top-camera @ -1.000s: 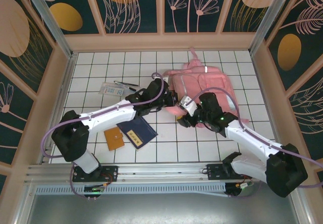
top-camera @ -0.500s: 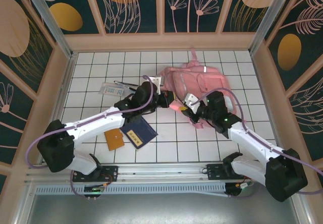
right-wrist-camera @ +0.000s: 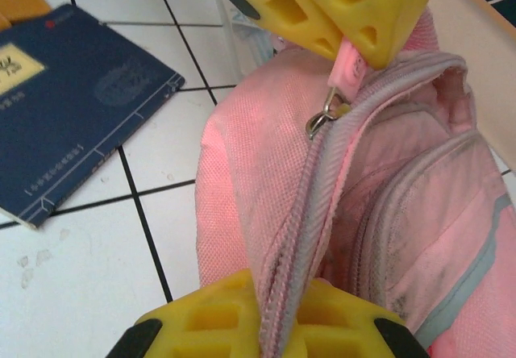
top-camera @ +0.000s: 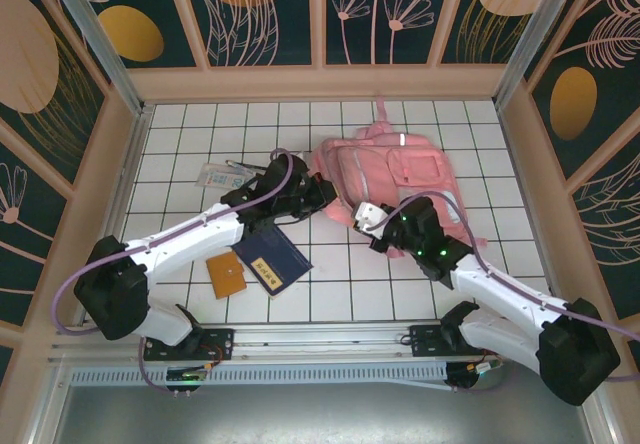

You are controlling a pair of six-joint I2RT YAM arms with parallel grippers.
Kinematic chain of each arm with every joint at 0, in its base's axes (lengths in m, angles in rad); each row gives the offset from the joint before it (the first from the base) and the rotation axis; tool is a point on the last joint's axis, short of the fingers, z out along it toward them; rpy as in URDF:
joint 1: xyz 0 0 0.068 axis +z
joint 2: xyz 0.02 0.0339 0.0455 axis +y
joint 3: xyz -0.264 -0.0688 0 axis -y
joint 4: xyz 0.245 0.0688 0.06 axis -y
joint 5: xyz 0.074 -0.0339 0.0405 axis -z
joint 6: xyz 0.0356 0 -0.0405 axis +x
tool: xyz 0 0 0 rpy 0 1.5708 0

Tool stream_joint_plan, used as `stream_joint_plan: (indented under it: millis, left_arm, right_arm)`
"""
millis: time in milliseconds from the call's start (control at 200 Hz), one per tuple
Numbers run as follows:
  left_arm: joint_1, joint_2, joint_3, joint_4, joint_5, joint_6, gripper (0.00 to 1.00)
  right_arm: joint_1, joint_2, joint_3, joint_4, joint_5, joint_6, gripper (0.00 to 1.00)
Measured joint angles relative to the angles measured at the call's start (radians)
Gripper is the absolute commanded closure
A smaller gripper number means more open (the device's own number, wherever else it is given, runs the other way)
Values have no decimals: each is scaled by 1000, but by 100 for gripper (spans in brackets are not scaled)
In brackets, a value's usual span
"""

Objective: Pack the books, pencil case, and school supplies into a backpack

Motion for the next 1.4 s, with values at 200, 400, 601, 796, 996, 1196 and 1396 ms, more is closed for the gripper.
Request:
stream_joint_plan:
  millis: [200,400,601,796,996,1196,1396]
  left_arm:
    - [42,-23,-58,-64,85,-232,100]
    - [151,-34,-78,-170,25,-256,100]
    - [247,51,-77,-196,-76,-271,100]
    - [242,138,-8,-206,-69,-125,96]
    - [159,84,16,-38,33,225,68]
    - [-7,-116,-210,184,221,801,66]
    - [3,-111,-288,217,317,1189,54]
  right_arm:
    - [63,9,0,-51,88,-81,100]
    - [197,93,5,-89,304,-198,100]
    - [246,90,-3,-185,374,-312,100]
    - [174,26,-1,-244,255,-294,100]
    - [79,17,8,-264,88,-222,100]
    - [29,15,10,-269,-7,-162,100]
    - [13,-17,10,-274,-43,-132,100]
